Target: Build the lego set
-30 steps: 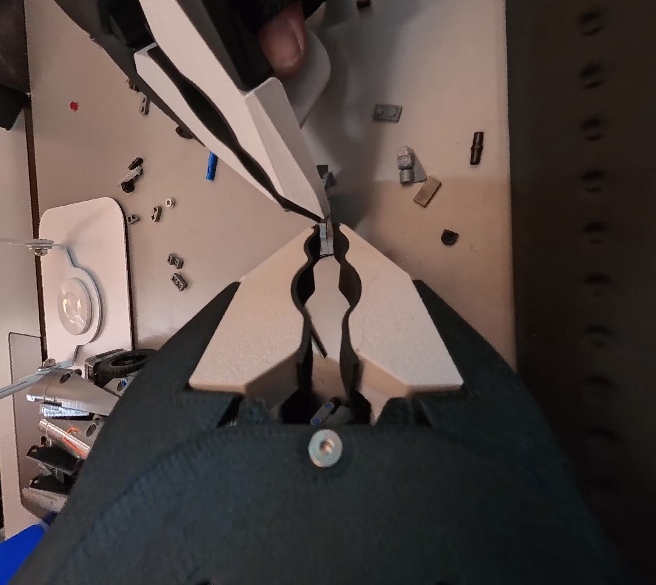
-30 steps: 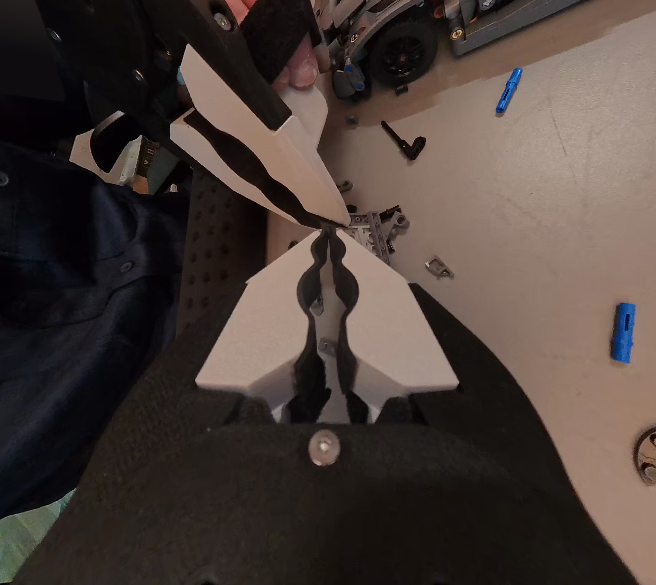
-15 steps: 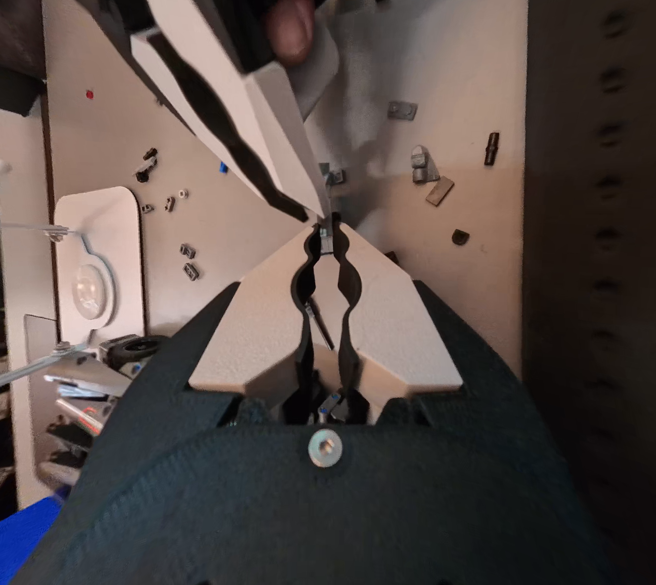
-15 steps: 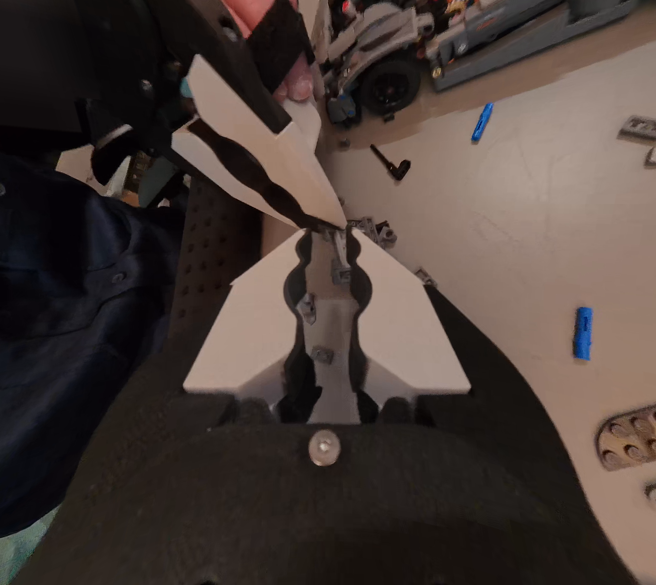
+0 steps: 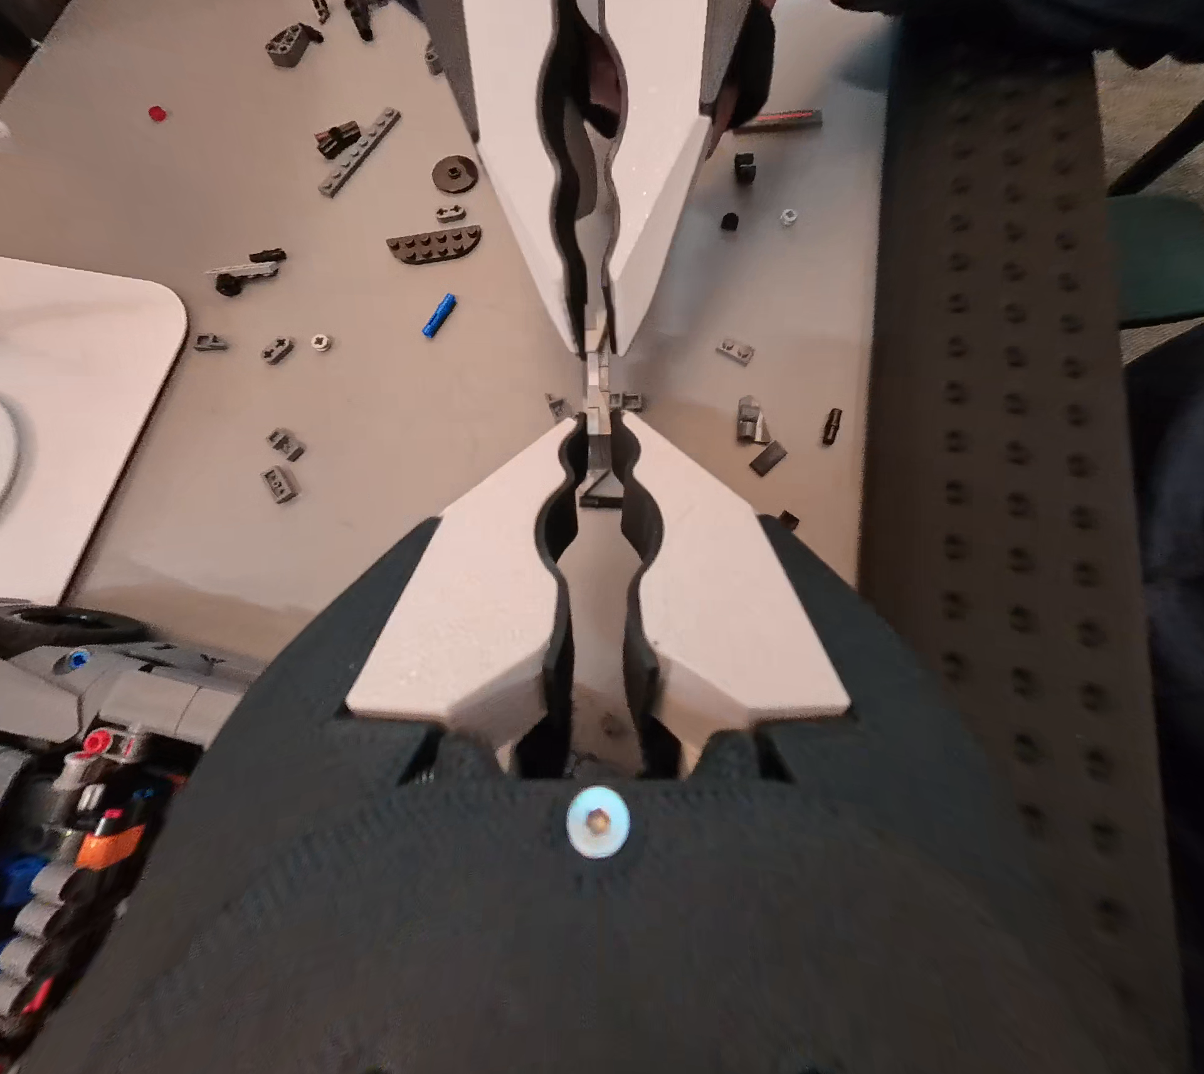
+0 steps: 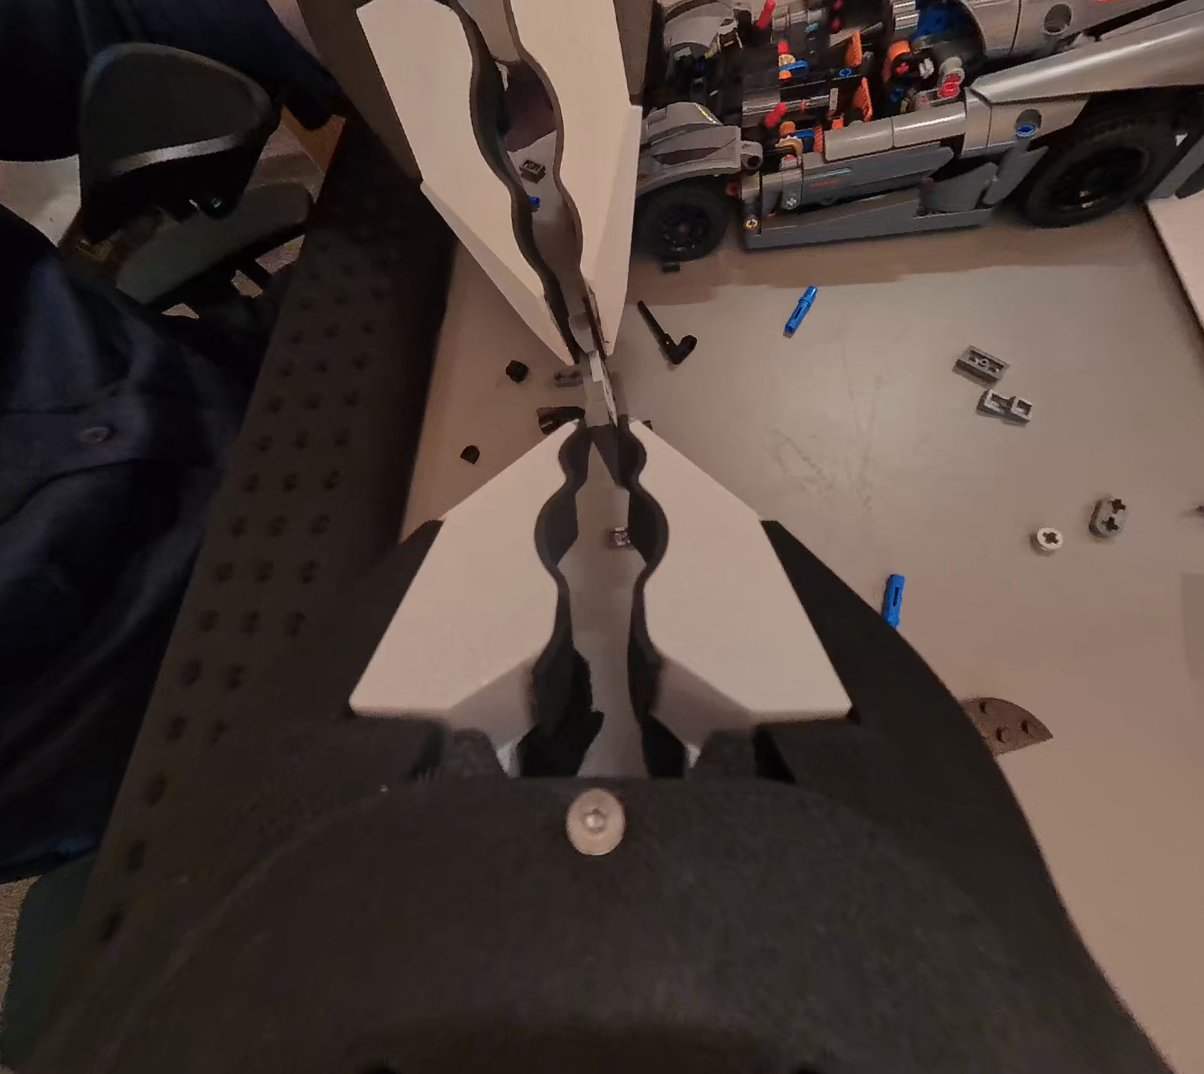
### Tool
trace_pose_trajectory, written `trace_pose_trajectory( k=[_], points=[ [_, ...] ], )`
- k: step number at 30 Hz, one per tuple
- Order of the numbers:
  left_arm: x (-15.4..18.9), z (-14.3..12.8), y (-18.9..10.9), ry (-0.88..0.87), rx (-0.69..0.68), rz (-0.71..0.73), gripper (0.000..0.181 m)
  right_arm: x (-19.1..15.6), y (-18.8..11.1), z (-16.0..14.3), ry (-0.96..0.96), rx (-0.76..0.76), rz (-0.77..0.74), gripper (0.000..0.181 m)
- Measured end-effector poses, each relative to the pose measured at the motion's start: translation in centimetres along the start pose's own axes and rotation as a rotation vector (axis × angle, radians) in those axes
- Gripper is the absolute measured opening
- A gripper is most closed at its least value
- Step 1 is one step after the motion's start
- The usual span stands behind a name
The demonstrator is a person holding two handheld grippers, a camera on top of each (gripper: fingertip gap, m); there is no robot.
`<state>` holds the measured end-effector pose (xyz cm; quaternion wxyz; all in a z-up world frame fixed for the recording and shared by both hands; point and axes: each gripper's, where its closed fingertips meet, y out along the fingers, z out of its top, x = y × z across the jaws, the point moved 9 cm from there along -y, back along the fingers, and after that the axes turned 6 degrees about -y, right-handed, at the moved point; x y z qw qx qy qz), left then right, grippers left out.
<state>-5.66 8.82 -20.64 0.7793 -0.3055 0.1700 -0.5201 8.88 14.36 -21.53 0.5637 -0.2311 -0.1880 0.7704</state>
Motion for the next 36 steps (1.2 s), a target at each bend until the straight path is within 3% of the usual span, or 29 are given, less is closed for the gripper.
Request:
trace_pose_trajectory(
  k=[4,11,18,20,25,30,36],
  points=[
    [-0.6,0.1,-0.5,-0.074,0.094,-0.048,0.006,0.6,-0.7,0.2,0.095,0.099,0.061,0.004],
    [-1.1,-0.1,-0.5,-0.133,0.119,-0.091,0.013,1.8,-1.6,0.0,0.307,0.281,0.181,0.003],
    [-1.3,0.0,-0.4,-0.191,0.156,-0.163,0.008,1.7,-1.6,0.4,0.310,0.331,0.183,0.004],
    [-1.5,0.0,-0.6,-0.210,0.162,-0.179,0.008,1.6,-1.5,0.5,0.294,0.333,0.166,0.016],
    [-1.9,-0.2,-1.4,-0.245,0.140,-0.208,0.008,1.3,-1.6,0.9,0.200,0.325,0.089,0.021],
    [-2.8,-0.6,-6.2,-0.260,0.078,-0.121,0.008,1.3,-2.1,0.9,0.120,0.315,-0.030,0.016],
    [-4.1,-3.2,-12.7,-0.382,0.028,-0.068,0.008,1.1,-1.5,0.9,0.066,0.311,-0.051,0.012]
  ],
)
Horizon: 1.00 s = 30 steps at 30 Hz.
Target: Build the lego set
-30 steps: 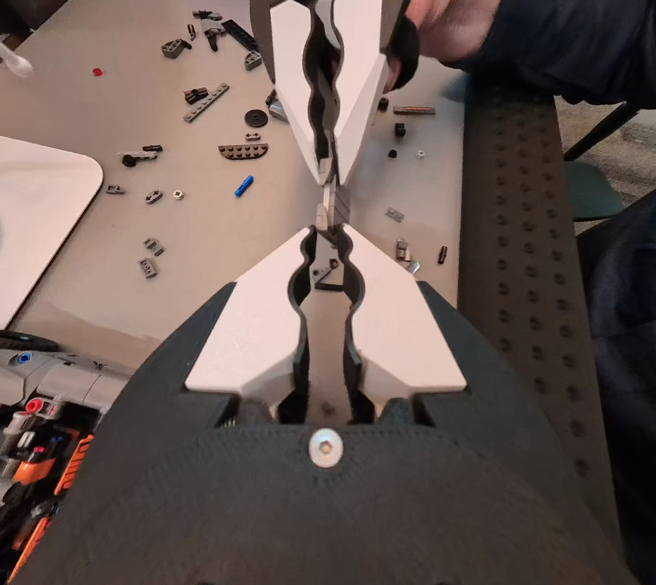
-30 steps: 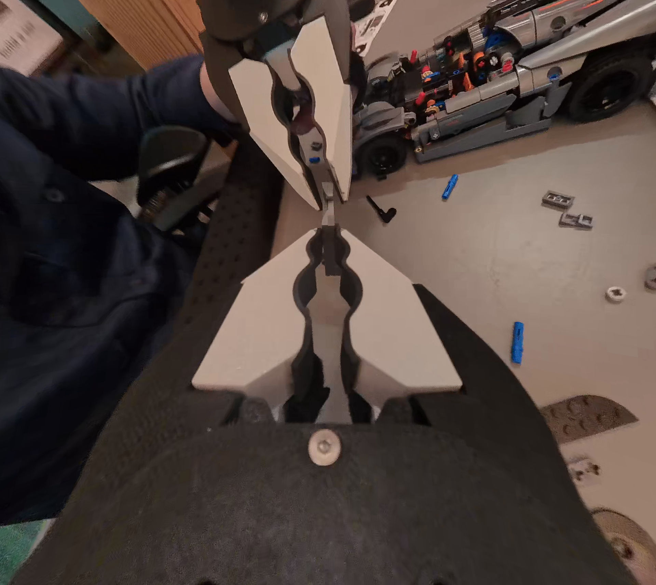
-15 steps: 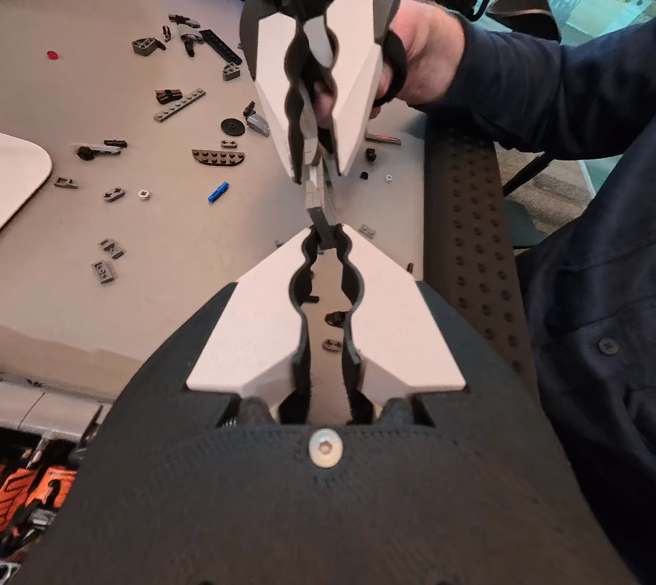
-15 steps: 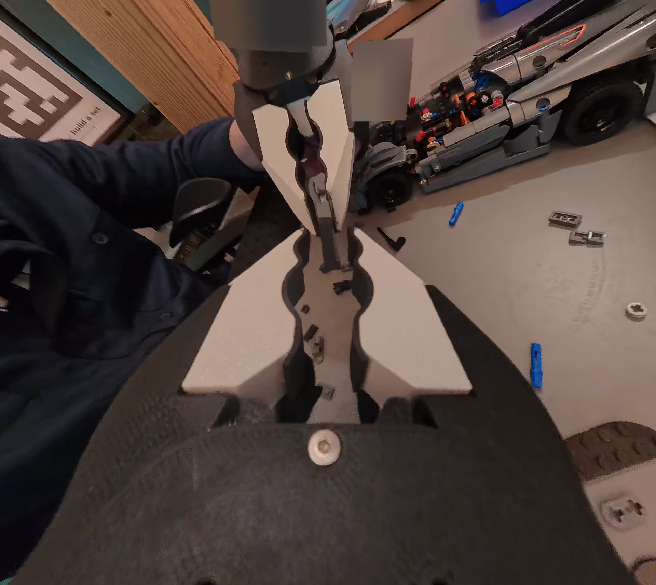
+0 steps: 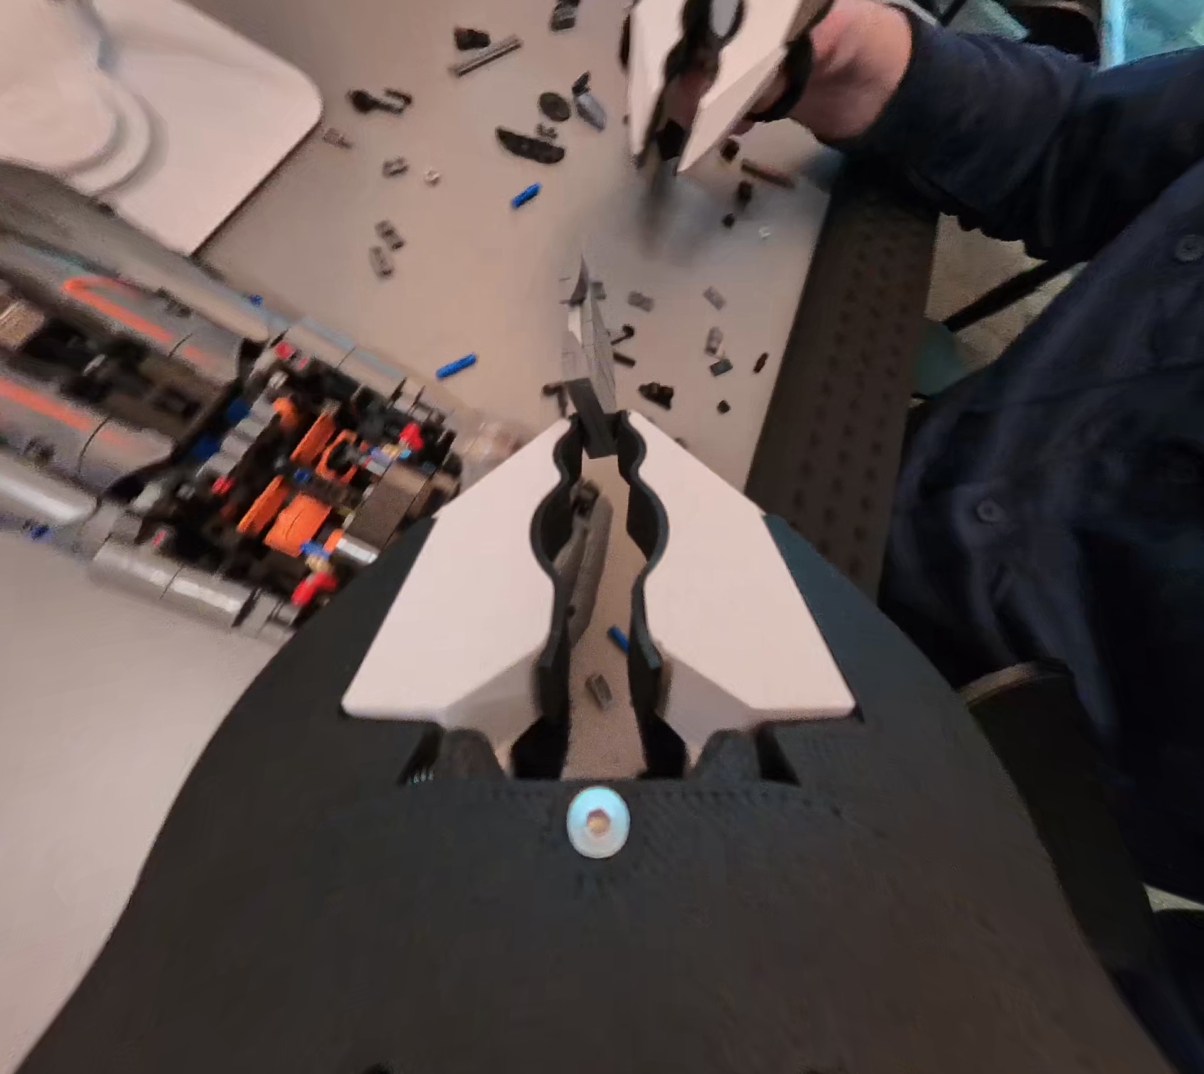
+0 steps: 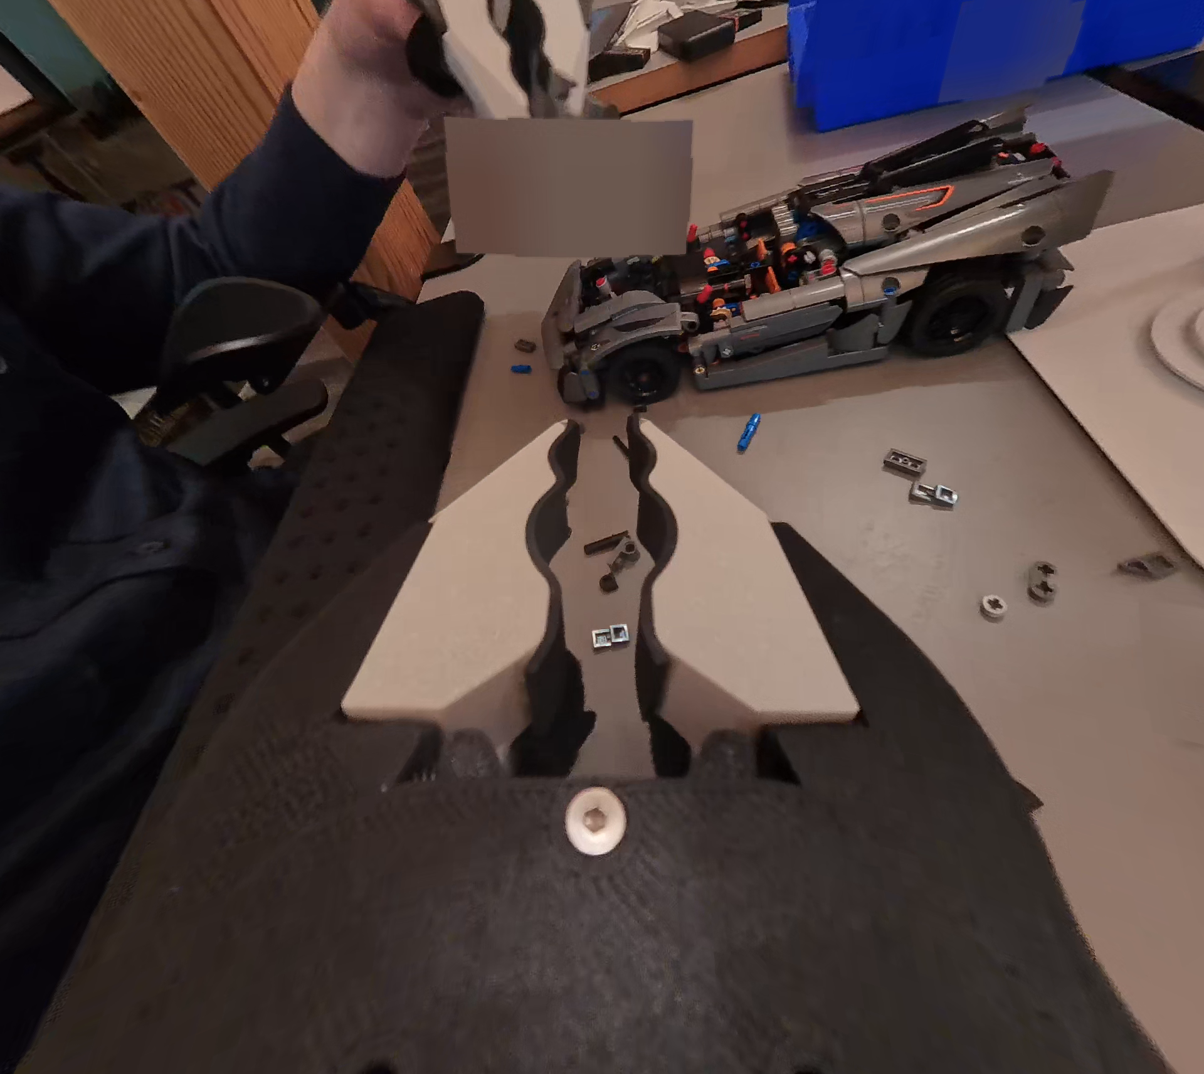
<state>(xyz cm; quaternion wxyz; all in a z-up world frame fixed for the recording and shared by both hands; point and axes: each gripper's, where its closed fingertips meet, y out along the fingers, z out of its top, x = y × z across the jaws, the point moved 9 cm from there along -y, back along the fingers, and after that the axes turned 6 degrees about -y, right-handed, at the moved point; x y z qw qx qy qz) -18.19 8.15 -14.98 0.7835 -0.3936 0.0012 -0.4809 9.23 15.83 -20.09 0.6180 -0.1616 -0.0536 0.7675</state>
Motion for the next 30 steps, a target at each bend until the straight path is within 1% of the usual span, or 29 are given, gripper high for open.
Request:
trace_pose_trajectory(
  k=[1,6,9,18,20,23,27,30],
  points=[
    [-0.4,-0.5,-0.4,-0.020,-0.016,0.027,0.008,-0.2,0.2,0.0,-0.016,-0.010,0.004,0.012],
    [-1.3,-3.2,0.1,-0.123,-0.209,-0.061,0.008,-0.7,1.3,-0.4,-0.066,-0.064,-0.004,0.010],
    [-2.1,-4.2,0.7,-0.182,-0.274,-0.082,0.008,-0.7,1.5,-0.6,-0.062,-0.075,-0.001,0.010],
    [-4.5,-5.6,1.0,-0.280,-0.358,-0.076,0.007,-1.0,1.7,-0.6,-0.072,-0.080,0.017,0.007],
    [-4.8,-5.6,1.1,-0.315,-0.358,-0.108,0.008,-1.1,1.7,-0.6,-0.075,-0.084,0.021,0.007],
    [-5.0,-5.8,1.4,-0.303,-0.380,-0.086,0.009,-1.2,1.7,-0.6,-0.078,-0.082,0.021,0.007],
    [-5.3,-5.5,1.5,-0.317,-0.366,-0.096,0.009,-1.2,1.5,-0.5,-0.075,-0.077,0.024,0.007],
    [-5.4,-5.4,1.3,-0.318,-0.341,-0.096,0.015,-1.2,1.5,-0.6,-0.075,-0.079,0.025,0.007]
  ],
)
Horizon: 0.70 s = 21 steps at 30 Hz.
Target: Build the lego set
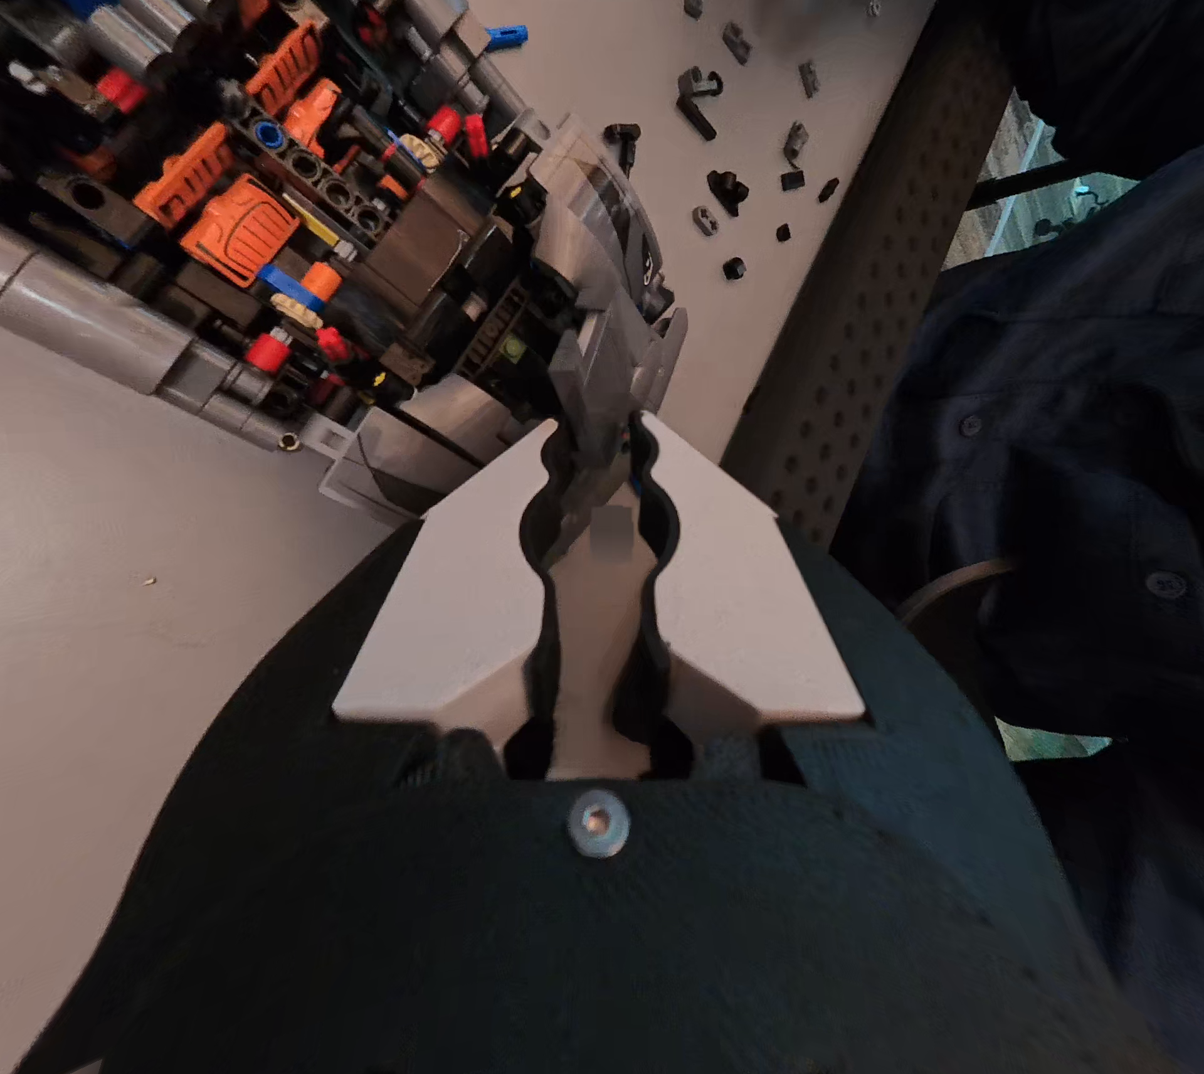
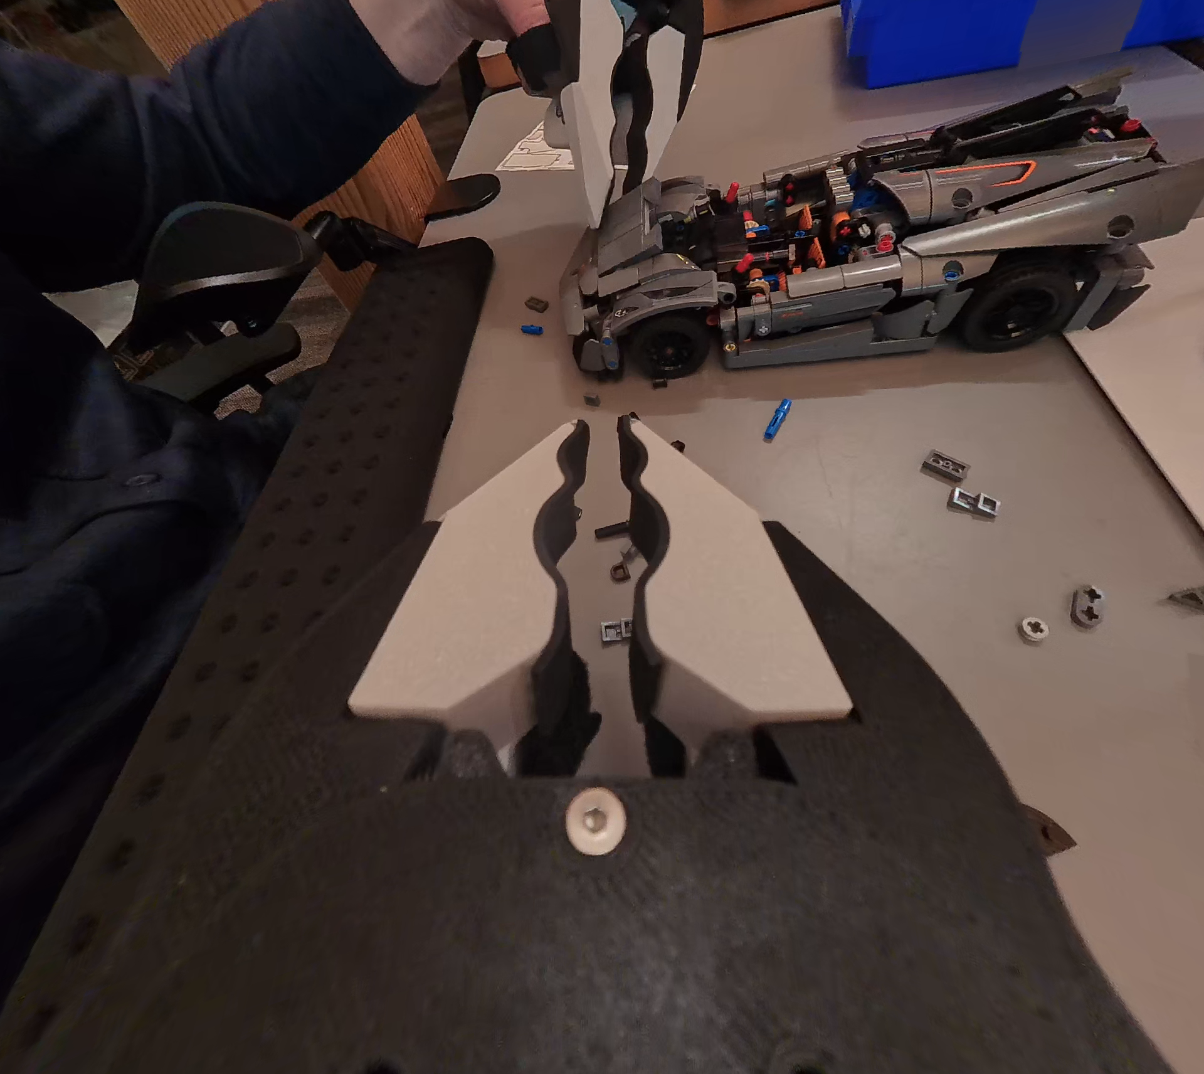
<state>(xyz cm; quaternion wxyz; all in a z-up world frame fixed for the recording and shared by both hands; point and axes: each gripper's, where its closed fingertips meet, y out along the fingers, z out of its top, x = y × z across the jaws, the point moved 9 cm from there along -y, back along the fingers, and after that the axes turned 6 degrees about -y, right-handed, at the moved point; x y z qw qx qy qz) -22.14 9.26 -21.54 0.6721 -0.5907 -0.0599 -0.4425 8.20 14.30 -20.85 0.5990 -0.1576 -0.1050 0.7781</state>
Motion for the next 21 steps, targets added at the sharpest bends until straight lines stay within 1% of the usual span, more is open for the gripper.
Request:
trace_pose_trajectory(
  k=[2,7,11,14,16,18,21],
  points=[
    [0.0,-0.1,0.0,-0.004,0.009,0.004,0.014,0.0,0.0,0.0,-0.002,0.001,0.002,0.006],
    [0.4,-0.3,-0.4,-0.001,0.035,0.022,0.025,-0.1,-0.1,0.1,-0.006,0.008,-0.002,0.006],
    [0.8,-0.5,-0.4,0.005,0.026,0.055,0.026,-0.1,-0.2,0.2,-0.010,0.009,-0.001,0.006],
    [1.1,-0.7,-0.9,0.020,0.037,0.091,0.031,-0.1,-0.3,0.3,-0.017,0.010,-0.010,0.006],
    [1.1,-0.9,-1.4,0.031,0.059,0.114,0.031,-0.1,-0.5,0.4,-0.019,0.014,-0.017,0.006],
    [1.1,-1.2,-1.7,0.023,0.076,0.097,0.031,-0.1,-0.6,0.5,-0.022,0.018,-0.020,0.006],
    [1.0,-1.8,-1.9,0.024,0.086,0.101,0.036,-0.2,-0.6,0.5,-0.031,0.011,-0.027,0.006]
  ],
)
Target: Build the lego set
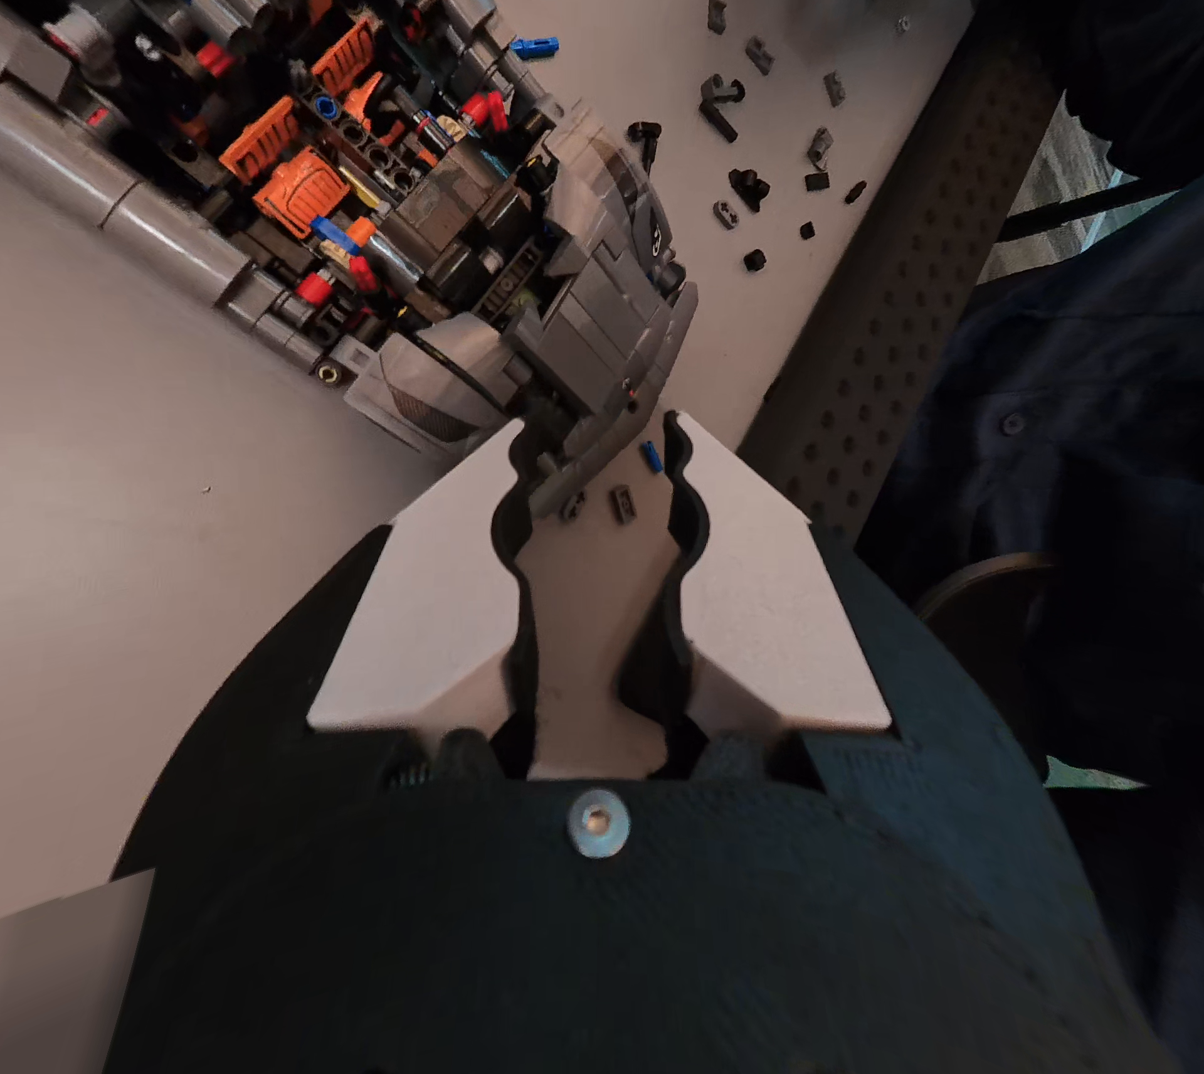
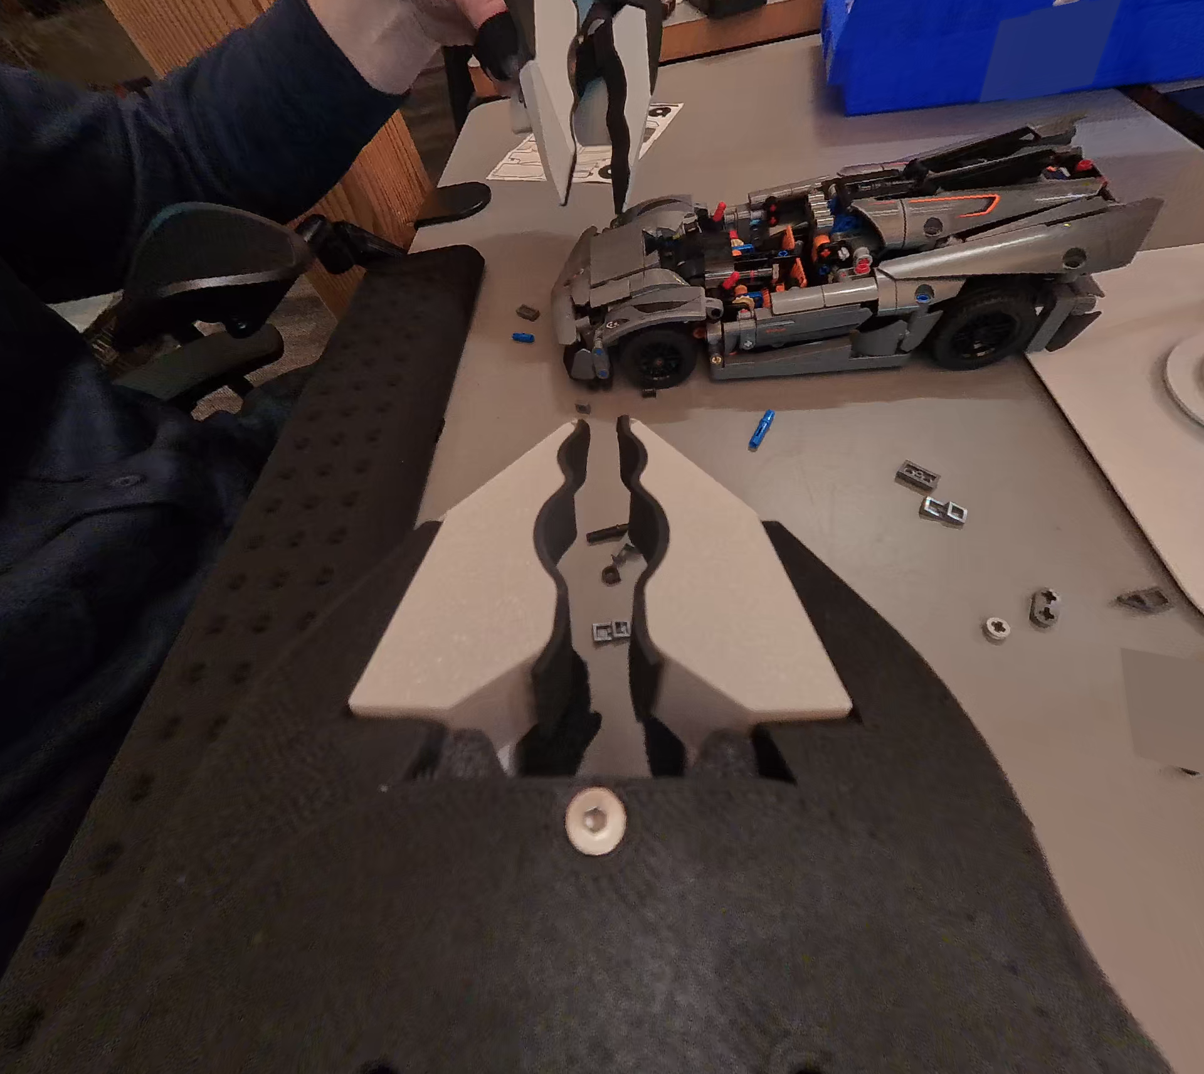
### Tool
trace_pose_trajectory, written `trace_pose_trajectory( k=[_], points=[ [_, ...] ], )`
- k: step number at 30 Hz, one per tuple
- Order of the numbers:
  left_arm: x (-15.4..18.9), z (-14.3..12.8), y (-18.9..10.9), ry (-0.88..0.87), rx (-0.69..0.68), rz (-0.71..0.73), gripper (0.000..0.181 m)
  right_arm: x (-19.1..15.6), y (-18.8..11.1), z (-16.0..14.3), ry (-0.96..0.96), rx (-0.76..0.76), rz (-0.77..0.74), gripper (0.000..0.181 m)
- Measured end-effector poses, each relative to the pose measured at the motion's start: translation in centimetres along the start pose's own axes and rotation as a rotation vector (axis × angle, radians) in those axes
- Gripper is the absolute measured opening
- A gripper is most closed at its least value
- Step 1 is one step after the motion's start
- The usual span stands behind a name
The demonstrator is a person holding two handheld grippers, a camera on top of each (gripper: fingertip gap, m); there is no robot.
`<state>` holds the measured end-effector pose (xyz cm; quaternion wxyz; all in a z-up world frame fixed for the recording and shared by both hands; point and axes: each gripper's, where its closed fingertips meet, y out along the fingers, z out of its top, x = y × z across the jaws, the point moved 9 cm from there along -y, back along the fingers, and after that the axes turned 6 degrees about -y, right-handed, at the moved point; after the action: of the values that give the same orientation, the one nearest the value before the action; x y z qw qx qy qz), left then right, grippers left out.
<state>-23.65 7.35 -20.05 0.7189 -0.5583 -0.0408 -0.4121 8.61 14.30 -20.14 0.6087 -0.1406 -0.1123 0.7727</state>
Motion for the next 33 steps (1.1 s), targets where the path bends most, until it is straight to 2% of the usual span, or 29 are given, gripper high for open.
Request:
trace_pose_trajectory(
  k=[4,6,7,9,11,14,16,20,21,22,23,25,26,29,32,33],
  points=[
    [0.5,-0.7,-1.7,0.029,0.120,0.013,0.036,-0.2,0.0,0.1,-0.029,-0.020,-0.023,0.006],
    [1.2,-0.9,-3.1,0.089,0.232,0.008,0.025,-0.2,0.0,0.1,-0.040,-0.021,-0.030,0.007],
    [1.8,-0.9,-3.9,0.142,0.301,0.006,0.019,-0.2,0.1,0.1,-0.044,-0.023,-0.035,0.007],
    [3.7,-1.0,-5.8,0.310,0.552,0.008,0.000,-0.2,0.1,0.2,-0.067,-0.031,-0.055,0.007],
    [5.7,-1.6,-7.7,0.445,0.777,-0.045,0.000,-0.3,0.0,0.6,-0.107,-0.026,-0.086,0.006],
    [8.1,-2.2,-9.2,0.558,0.990,-0.073,0.001,-1.1,0.0,2.1,-0.179,0.011,-0.124,0.006],
    [9.2,-2.4,-9.7,0.609,1.119,-0.064,0.016,-1.9,0.2,3.2,-0.224,0.019,-0.133,0.008],
    [11.3,-2.0,-10.1,0.694,1.183,-0.168,0.050,-3.4,1.5,5.1,-0.277,0.018,-0.123,0.010],
    [11.8,-1.6,-10.2,0.700,1.183,-0.172,0.065,-3.7,1.8,5.6,-0.286,0.023,-0.123,0.010],
    [12.2,-1.2,-10.1,0.691,1.183,-0.176,0.089,-3.8,2.1,6.1,-0.294,0.028,-0.124,0.010],
    [12.6,-0.8,-10.1,0.681,1.180,-0.178,0.100,-3.9,2.4,6.5,-0.300,0.031,-0.122,0.010],
    [13.1,-0.3,-10.0,0.692,1.168,-0.212,0.096,-3.9,2.8,7.3,-0.310,0.038,-0.122,0.009],
    [13.4,-0.1,-10.0,0.709,1.142,-0.250,0.086,-3.9,3.0,7.7,-0.314,0.043,-0.123,0.009],
    [13.6,0.5,-10.0,0.746,1.112,-0.208,0.060,-3.7,3.9,8.4,-0.319,0.037,-0.124,0.009],
    [12.9,0.9,-10.1,0.790,1.075,-0.192,0.021,-3.5,4.8,8.7,-0.329,0.015,-0.129,0.008],
    [12.5,1.1,-9.9,0.793,1.049,-0.180,0.020,-3.4,5.1,8.7,-0.330,0.010,-0.133,0.008]
  ],
)
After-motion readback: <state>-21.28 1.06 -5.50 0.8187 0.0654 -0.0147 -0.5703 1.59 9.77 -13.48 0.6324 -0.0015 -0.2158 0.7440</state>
